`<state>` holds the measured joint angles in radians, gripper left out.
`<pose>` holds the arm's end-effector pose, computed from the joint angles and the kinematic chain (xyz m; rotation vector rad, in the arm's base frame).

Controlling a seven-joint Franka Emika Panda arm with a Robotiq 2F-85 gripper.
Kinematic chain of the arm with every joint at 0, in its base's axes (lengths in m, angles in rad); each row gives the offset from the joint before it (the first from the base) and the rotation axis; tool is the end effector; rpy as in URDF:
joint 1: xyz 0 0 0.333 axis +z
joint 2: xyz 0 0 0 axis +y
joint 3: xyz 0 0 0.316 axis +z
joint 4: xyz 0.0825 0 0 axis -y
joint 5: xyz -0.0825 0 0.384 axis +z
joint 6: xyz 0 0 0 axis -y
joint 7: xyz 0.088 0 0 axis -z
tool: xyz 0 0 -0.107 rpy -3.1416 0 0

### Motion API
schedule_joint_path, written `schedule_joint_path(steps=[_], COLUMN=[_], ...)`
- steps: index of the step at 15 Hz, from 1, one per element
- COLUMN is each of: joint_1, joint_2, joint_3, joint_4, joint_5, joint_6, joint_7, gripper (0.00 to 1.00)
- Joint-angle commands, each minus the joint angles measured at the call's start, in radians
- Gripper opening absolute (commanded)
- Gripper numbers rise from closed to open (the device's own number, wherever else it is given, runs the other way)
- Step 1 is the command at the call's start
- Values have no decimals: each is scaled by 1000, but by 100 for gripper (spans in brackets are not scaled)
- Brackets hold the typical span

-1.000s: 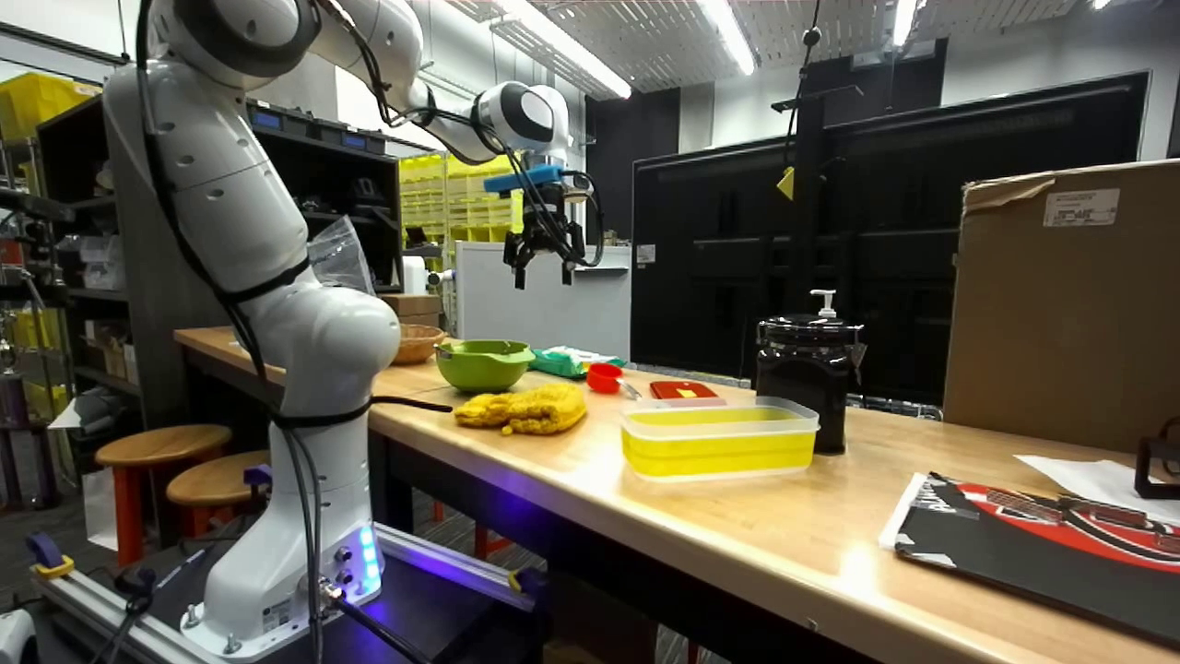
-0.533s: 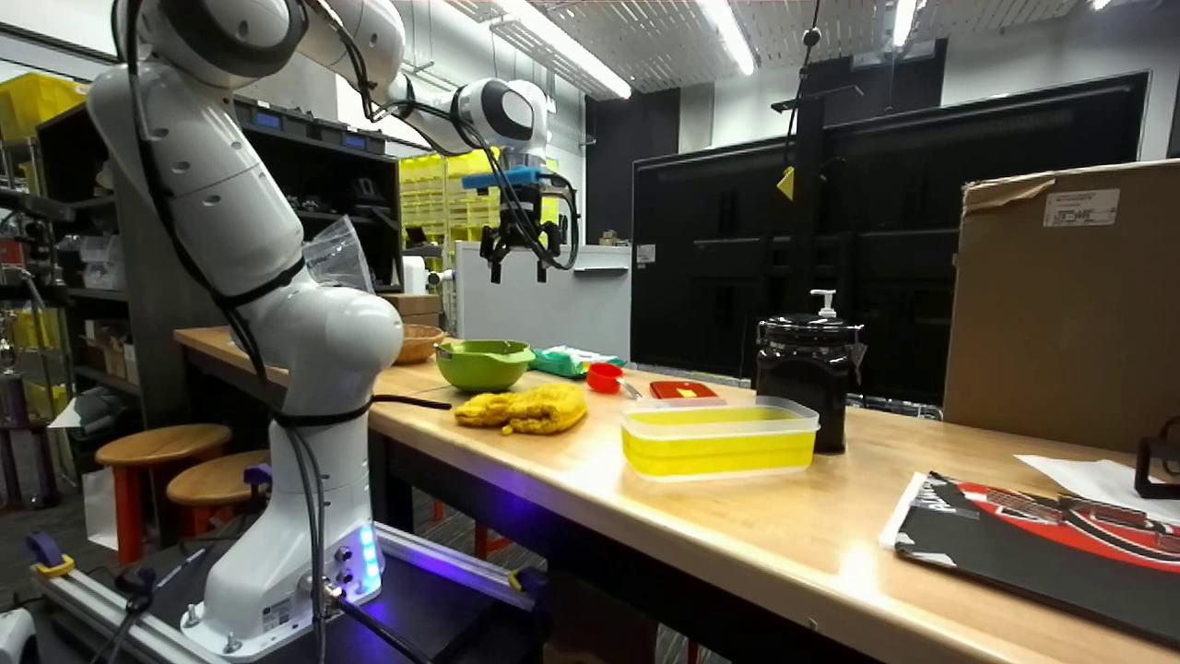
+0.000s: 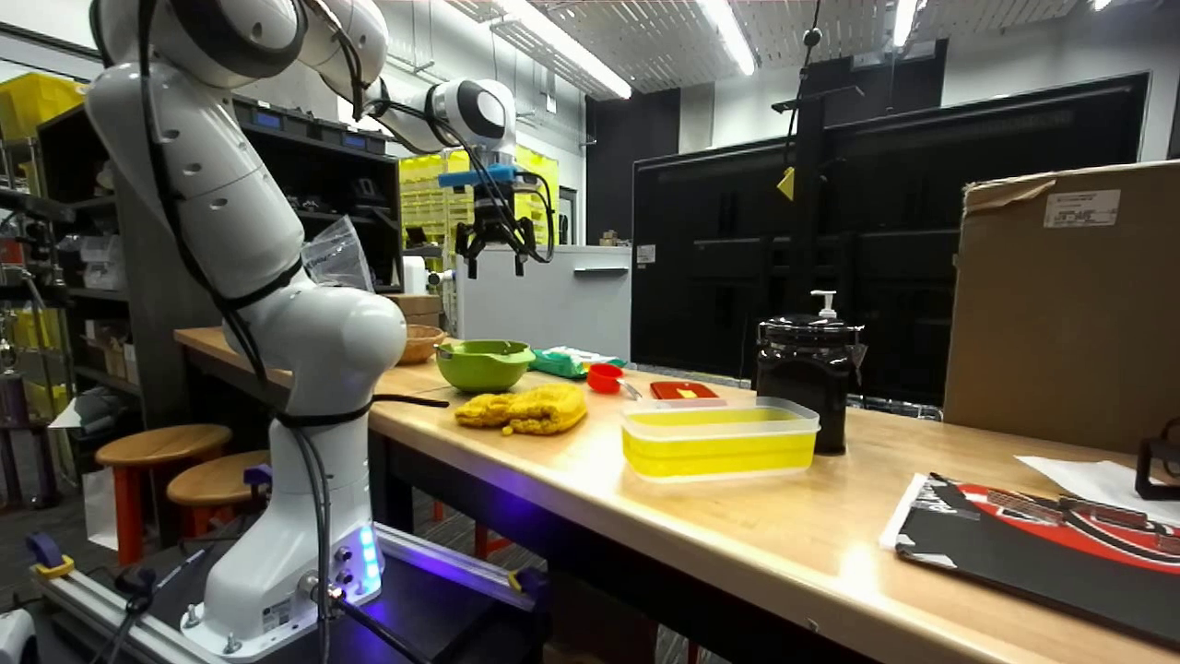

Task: Put the red lid on the counter.

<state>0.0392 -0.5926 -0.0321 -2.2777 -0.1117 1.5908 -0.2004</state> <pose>0.3607 -0.0114 0.5649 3.0346 0.3372 -0.1570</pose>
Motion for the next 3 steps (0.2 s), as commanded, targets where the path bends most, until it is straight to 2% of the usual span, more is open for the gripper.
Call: schedule_joint_path(steps=[1,3], joint_1=[4,5], joint_2=[0,-1], joint_3=[1,1], joint_4=[3,2], joint_5=[0,0], joint_6=[-3,-3], joint_7=[1,1], gripper=[100,100])
